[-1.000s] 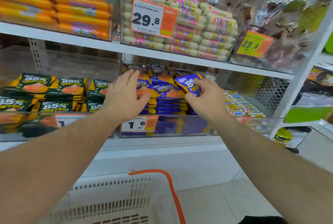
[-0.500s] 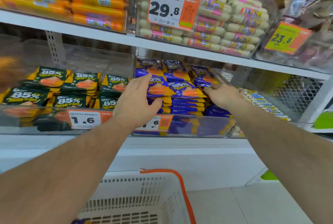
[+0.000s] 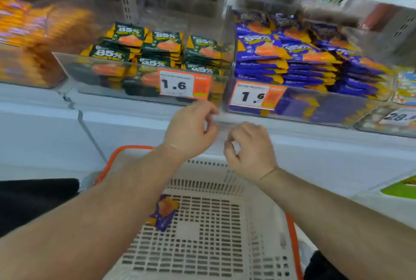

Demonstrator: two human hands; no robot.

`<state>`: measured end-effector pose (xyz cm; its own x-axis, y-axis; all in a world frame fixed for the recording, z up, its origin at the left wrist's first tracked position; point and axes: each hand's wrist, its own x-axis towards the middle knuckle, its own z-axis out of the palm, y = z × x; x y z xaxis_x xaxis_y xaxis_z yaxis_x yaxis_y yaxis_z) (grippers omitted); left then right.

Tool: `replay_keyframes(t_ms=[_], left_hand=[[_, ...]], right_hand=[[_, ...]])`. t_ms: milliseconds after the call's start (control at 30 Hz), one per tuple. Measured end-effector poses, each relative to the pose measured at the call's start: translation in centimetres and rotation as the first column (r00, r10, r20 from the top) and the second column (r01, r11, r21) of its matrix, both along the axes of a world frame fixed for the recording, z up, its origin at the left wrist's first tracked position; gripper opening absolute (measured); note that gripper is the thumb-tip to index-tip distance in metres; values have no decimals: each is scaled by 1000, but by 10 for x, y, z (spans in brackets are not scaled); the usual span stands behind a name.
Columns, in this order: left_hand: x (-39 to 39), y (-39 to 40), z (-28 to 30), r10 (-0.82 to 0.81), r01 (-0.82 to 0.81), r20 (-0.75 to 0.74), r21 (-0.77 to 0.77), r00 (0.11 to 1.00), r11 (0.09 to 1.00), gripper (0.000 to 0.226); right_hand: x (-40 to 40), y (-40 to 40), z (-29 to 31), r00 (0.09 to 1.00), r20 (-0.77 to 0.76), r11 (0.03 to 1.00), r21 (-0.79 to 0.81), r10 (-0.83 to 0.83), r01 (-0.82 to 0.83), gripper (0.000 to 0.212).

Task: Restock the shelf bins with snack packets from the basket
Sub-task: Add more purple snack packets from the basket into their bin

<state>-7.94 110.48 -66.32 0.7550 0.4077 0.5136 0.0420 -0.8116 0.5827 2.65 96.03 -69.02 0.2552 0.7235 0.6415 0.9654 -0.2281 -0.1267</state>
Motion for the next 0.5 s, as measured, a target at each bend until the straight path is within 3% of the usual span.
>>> replay_keyframes(t_ms=[100,167,233,333,400,500], left_hand=[[-34,30,-46,72,-155,-434,-159,898,975,22],[-49,45,-65,67,-235,-560,-234,826,944,22],[-57,53,-80,49,-287,-600,-308,799,907,21],[-59,60,-100,5,-291,-613,-368,790,883,18],[-59,67,-110,-11,-315,-618,-415,786,853,16],[-62,76,-124,-16,-360,-633,-461,774,811,16]], right_hand=[[-29,17,-70,989,-148,942,-328,19,-67,21],[-47,26,-105,963,-258,841,-536,-81,-73,30],[-64,34,-139,905,-348,704,-706,-245,-81,45],[-84,51,-179,762,-464,555,-815,-452,-167,61],[-94,64,-203,709,-482,506,-838,-515,-203,59],[-105,79,-234,710,-486,523,-830,-509,-193,46]])
